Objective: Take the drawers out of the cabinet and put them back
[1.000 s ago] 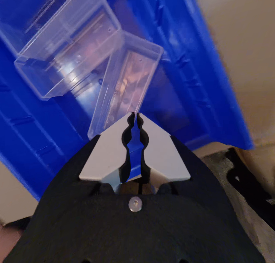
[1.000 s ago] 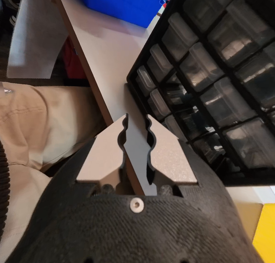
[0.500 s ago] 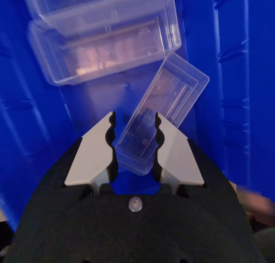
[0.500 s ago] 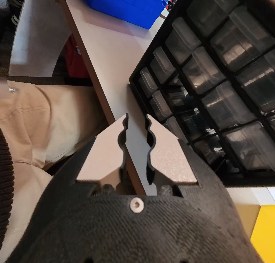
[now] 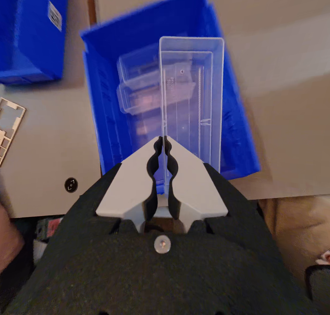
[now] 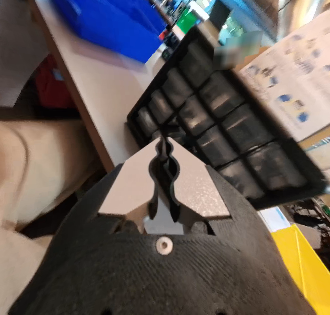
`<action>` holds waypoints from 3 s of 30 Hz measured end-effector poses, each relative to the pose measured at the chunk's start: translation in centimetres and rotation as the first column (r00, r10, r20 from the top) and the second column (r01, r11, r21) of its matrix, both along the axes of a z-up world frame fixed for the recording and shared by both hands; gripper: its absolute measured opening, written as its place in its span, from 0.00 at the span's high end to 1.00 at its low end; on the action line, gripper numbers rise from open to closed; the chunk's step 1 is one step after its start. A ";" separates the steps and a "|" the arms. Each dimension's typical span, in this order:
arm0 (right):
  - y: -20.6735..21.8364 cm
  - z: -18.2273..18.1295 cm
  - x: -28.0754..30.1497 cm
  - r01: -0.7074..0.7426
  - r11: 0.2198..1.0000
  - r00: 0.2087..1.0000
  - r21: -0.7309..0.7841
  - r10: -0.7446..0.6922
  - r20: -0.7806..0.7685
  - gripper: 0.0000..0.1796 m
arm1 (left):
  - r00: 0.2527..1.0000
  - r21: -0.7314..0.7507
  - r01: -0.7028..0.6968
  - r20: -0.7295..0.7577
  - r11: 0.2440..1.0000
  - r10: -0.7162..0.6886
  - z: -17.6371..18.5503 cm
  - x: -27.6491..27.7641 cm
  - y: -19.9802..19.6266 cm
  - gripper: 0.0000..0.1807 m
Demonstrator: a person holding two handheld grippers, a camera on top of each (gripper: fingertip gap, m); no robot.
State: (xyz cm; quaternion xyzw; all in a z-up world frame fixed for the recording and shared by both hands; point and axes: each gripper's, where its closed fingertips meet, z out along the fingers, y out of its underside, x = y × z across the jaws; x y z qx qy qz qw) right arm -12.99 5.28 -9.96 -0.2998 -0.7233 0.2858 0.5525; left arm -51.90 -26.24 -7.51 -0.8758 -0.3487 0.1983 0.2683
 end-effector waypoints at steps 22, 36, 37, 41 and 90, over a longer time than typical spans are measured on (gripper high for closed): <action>-14.0 0.4 2.3 -0.084 0.995 0.986 0.049 0.076 0.148 0.74 | 0.770 0.391 0.634 -0.246 0.667 -0.589 0.1 36.3 24.6 1.00; -6.9 -3.3 2.1 0.020 0.992 0.953 0.125 -0.057 0.297 0.93 | 0.754 0.550 0.616 -0.206 0.564 -0.624 -1.3 38.1 29.1 0.73; -7.1 -3.2 2.4 -0.016 0.999 0.948 0.048 0.000 0.318 0.93 | 0.752 0.612 0.605 -0.229 0.509 -0.618 -0.4 38.1 29.0 0.58; -7.8 -2.1 4.0 -0.167 0.947 0.899 -0.276 0.261 0.352 0.93 | 0.749 0.747 0.574 -0.312 0.336 -0.585 2.1 37.3 27.3 0.40; -2.2 -2.8 -1.4 -0.251 0.946 0.758 -0.204 0.324 0.567 0.69 | 0.709 0.793 0.541 -0.249 0.282 -0.660 -1.3 36.2 28.1 0.40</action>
